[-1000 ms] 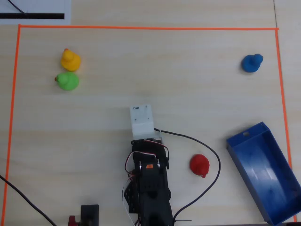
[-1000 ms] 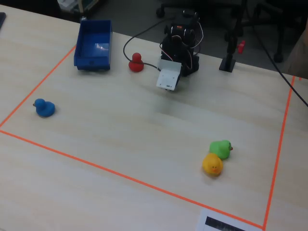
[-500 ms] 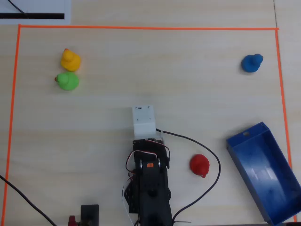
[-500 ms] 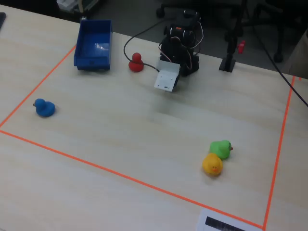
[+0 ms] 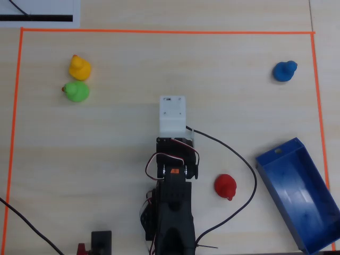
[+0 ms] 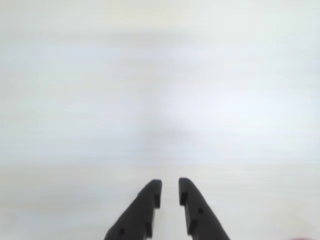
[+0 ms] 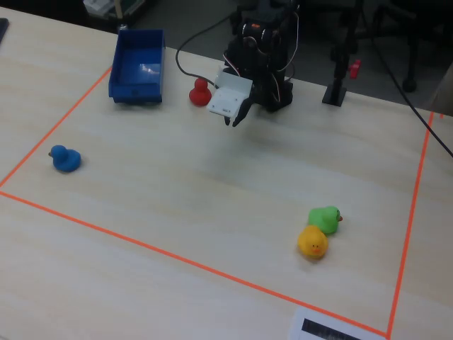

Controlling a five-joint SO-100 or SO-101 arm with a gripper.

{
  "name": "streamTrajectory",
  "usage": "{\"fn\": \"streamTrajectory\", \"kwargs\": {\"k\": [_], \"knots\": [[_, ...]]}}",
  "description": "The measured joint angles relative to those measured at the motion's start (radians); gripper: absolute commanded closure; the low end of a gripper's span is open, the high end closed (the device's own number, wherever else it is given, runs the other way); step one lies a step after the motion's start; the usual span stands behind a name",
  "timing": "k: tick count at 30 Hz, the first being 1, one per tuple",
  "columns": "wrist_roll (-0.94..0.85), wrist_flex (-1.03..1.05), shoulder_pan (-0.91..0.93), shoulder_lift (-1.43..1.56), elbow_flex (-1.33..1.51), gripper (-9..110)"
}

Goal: Grasp red duck and put it into box.

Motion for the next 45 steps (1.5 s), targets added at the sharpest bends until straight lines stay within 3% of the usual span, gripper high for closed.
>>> {"fn": "streamTrajectory", "kwargs": {"k": [6, 13, 16, 21, 31, 45], "knots": [[0.086, 0.054, 0.103, -0.276, -0.403, 101], [0.109, 0.121, 0.347, -0.474, -0.848, 97], [0.092, 0.198, 0.489, -0.476, -0.946, 88], [0.048, 0.402, 0.729, -0.469, -1.015, 84], [-0.083, 0.526, 1.089, -0.4, -0.936, 77], [-0.126, 0.21, 1.212, -0.318, -0.344, 75]]}}
